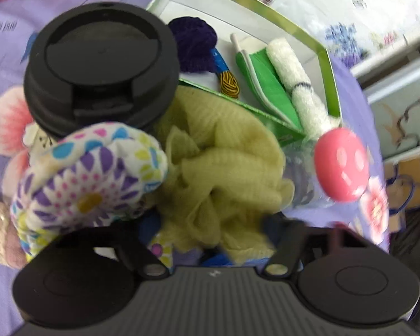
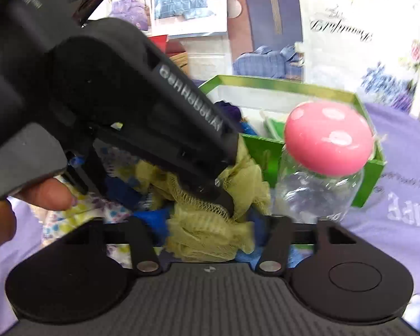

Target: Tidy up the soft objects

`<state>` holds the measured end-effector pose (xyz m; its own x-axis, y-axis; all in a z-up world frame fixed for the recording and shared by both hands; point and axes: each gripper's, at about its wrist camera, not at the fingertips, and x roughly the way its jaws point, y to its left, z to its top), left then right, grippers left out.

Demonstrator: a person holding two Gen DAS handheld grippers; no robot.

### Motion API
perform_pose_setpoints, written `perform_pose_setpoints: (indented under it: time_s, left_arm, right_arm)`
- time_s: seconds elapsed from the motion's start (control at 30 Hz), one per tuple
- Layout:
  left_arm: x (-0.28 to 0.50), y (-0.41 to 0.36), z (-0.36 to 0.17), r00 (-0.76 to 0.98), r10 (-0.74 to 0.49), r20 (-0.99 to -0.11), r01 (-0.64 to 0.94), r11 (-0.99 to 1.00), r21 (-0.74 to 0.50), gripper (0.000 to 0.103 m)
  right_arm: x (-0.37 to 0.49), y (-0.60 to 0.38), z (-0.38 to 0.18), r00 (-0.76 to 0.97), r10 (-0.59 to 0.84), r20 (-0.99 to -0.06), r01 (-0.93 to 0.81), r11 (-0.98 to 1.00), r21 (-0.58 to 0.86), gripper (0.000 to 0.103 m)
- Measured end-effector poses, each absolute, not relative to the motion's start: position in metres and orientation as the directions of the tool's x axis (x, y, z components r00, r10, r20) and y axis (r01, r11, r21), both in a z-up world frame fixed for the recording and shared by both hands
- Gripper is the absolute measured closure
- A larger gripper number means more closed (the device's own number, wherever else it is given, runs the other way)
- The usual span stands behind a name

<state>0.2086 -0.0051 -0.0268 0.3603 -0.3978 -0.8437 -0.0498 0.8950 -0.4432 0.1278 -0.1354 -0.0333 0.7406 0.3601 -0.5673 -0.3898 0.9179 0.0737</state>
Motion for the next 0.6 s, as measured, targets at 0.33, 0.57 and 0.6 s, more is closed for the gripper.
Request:
perform_pose_setpoints:
  time_s: [0.33, 0.57, 0.6]
  left_arm:
    - [0.16, -0.011, 0.047, 0.485, -0.508, -0.712, 0.165, 0.852, -0.496, 0.057]
    - [0.212, -0.014, 0.103, 0.588, -0.485, -0.647, 0.211, 0.864, -0.456, 0.059]
    - [0.226, -0.014, 0.107, 0.591, -0.492, -0.639, 0.222, 0.861, -0.457, 0.059]
  right_arm:
    - [0.071, -0.139, 0.032, 0.865, 0.3, -0.403, -0.38, 0.915, -0.133, 0.089]
    - [0.154, -0.128, 0.08, 0.888, 0.305, -0.343, -0.396, 0.887, -0.236, 0.089]
    - [0.171, -0.127, 0.083, 0.885, 0.309, -0.35, -0.401, 0.886, -0.233, 0.089]
